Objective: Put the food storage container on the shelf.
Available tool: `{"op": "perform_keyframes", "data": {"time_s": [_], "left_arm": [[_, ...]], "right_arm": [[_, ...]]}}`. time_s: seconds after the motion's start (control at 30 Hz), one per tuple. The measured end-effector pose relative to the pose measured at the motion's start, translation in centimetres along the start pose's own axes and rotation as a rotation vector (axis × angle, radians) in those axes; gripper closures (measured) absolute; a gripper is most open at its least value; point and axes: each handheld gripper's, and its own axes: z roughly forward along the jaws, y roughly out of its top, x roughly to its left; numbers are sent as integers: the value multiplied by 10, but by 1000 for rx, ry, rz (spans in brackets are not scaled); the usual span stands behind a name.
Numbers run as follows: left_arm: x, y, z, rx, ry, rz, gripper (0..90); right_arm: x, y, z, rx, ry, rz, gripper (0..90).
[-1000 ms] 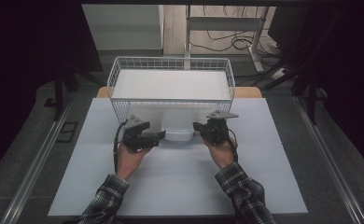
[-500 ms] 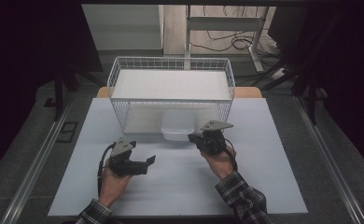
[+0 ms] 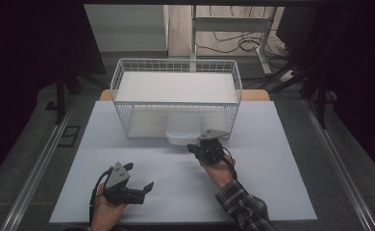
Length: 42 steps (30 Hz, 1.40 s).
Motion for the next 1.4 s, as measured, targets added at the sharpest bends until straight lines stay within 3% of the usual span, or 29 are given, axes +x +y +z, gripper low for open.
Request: {"op": "perform_keyframes", "data": {"time_s": [0.37, 0.77, 1.07, 1.4], "left_arm": [[3, -10, -13, -16, 7, -24, 12], [1, -10, -11, -10, 29, 0, 27], [4, -10, -11, -24, 22, -16, 27], [4, -11, -8, -2, 1, -24, 26]], "right_arm": [[-5, 4, 23, 9, -21, 10, 891], [-14, 15, 36, 5, -71, 1, 891], [-24, 22, 43, 2, -85, 12, 891], [-30, 26, 52, 3, -98, 16, 892]]}}
